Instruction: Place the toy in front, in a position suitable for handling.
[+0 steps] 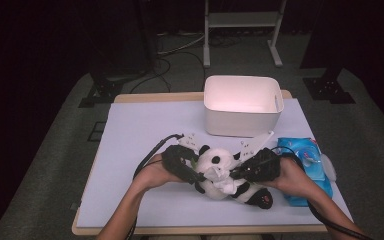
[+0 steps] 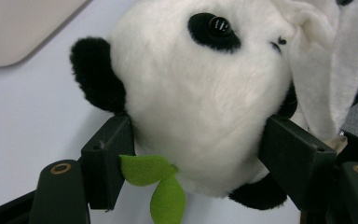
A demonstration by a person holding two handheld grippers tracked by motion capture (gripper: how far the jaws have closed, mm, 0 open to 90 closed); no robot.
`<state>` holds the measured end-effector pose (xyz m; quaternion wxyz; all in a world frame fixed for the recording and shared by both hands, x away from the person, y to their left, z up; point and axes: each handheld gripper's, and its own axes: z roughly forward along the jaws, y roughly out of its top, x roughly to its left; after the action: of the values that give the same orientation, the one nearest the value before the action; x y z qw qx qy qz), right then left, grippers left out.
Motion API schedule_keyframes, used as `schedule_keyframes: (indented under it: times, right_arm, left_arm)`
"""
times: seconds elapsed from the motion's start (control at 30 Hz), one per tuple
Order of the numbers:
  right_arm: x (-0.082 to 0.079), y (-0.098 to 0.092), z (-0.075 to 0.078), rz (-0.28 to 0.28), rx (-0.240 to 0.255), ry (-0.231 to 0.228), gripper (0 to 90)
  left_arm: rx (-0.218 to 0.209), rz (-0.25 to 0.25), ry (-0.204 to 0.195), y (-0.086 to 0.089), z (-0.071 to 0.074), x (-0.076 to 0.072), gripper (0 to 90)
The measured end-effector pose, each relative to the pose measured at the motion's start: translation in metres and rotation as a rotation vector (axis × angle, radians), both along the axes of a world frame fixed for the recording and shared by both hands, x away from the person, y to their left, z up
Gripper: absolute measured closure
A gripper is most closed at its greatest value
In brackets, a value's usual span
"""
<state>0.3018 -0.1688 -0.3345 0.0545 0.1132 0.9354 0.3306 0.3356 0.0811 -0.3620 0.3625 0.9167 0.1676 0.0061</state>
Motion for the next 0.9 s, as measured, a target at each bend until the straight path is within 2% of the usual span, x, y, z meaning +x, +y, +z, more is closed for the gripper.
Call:
schedule_keyframes:
  times: [0.5, 0.67, 0.9]
  right_arm:
    - [0.034, -0.005, -0.007, -0.049, 0.006, 0.025, 86.7]
    - [0.032, 0.002, -0.01, -0.042, 0.003, 0.034, 86.6]
    - [0.023, 0.013, -0.006, -0.025, -0.013, -0.021, 86.6]
  left_arm:
    - [-0.015, -0.028, 0.045, 0.005, -0.017, -0.003, 25.9]
    - [-0.004, -0.006, 0.052, 0.007, -0.025, -0.003, 28.5]
    - [-0.007, 0.01, 0.056, 0.01, -0.028, 0.0, 29.5]
